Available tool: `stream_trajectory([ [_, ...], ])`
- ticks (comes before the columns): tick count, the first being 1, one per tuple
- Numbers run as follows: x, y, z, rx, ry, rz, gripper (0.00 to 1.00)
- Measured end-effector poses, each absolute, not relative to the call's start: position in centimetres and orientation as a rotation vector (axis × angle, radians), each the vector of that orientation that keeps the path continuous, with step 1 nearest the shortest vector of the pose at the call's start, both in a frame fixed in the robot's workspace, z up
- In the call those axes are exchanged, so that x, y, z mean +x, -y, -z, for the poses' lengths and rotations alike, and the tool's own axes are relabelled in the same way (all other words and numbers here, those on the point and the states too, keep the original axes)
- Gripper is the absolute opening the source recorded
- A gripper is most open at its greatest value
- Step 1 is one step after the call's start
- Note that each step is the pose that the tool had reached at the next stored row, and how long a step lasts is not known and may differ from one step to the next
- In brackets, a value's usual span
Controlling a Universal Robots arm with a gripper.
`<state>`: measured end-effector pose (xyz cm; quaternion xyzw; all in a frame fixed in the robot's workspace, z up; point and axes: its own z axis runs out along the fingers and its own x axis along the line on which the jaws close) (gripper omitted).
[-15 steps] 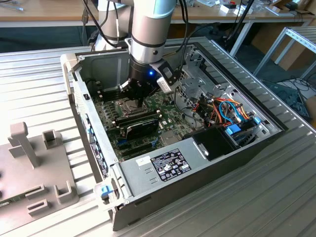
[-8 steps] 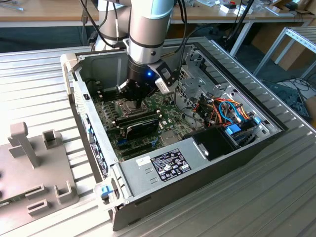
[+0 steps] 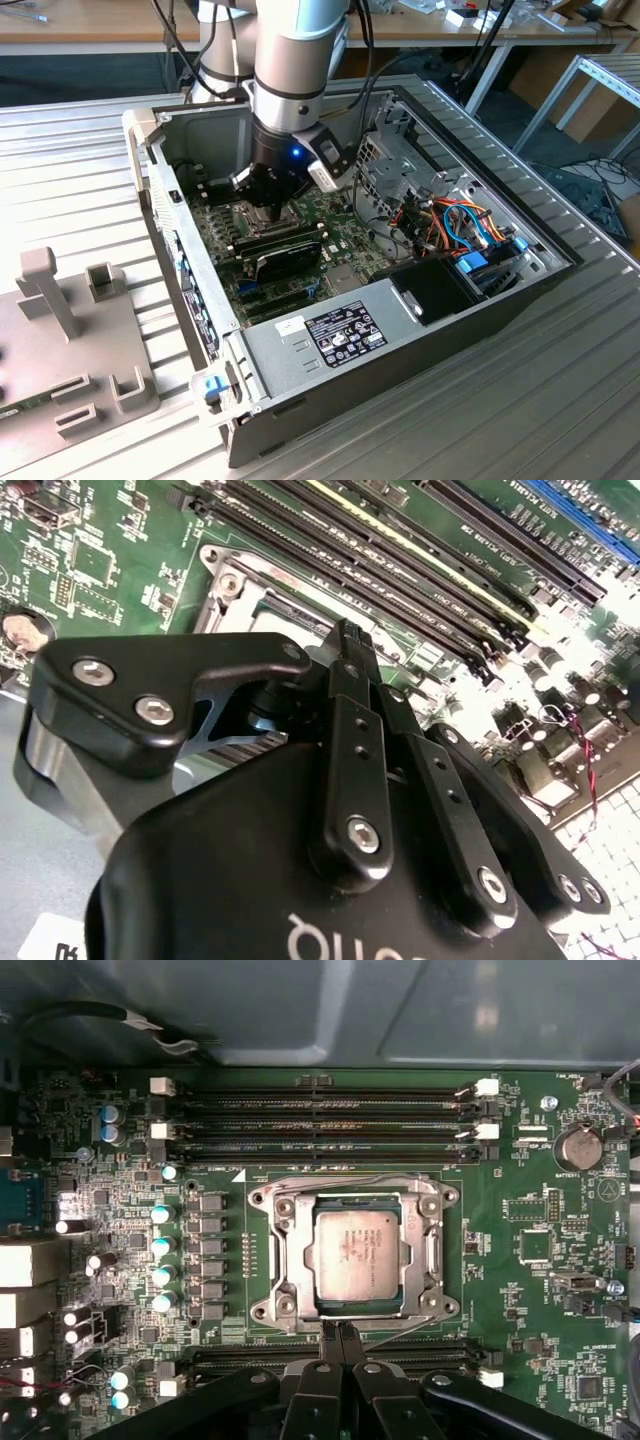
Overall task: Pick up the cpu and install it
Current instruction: 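Install the second cpu locking lever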
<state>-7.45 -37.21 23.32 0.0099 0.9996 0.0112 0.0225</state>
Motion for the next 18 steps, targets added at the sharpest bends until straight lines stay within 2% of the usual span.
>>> stream_trajectory([
  [18,-7.71,37.23,-23.22,0.031,-3.096,-0.035,0.11],
])
